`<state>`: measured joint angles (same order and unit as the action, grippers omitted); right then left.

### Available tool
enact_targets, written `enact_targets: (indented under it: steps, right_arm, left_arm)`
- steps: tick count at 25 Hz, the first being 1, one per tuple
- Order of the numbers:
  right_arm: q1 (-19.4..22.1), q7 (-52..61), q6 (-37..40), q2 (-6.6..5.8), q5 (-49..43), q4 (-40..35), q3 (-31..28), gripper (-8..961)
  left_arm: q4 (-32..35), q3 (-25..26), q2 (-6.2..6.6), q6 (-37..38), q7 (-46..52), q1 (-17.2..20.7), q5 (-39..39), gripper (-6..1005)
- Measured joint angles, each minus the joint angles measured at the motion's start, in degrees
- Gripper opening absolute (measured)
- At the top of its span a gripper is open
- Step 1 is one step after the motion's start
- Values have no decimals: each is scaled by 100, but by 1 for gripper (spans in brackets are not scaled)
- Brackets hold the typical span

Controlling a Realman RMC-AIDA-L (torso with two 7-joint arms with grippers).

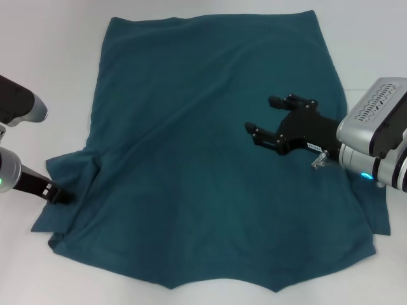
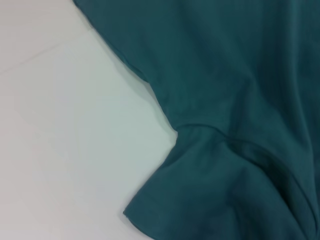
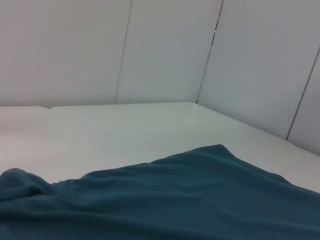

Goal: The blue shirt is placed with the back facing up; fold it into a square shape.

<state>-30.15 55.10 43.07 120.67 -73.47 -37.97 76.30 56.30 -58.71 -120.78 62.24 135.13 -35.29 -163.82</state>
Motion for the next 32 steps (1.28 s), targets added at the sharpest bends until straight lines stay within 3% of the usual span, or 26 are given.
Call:
enact_targets:
  steps: [10,15,32]
  right_arm:
    - [5,0,4,9,0,23,8,755]
    - [9,0,17,9,0,32,8,755]
    - [15,0,34,9,0,35,17,756]
  left_arm:
    - [-10,-42,-36,-87,-14,-5,6,641]
    - [-38,-52,-36,-91,-31,-6,8,499]
    - [-227,-83,-35,-157,-83,-101,9,361]
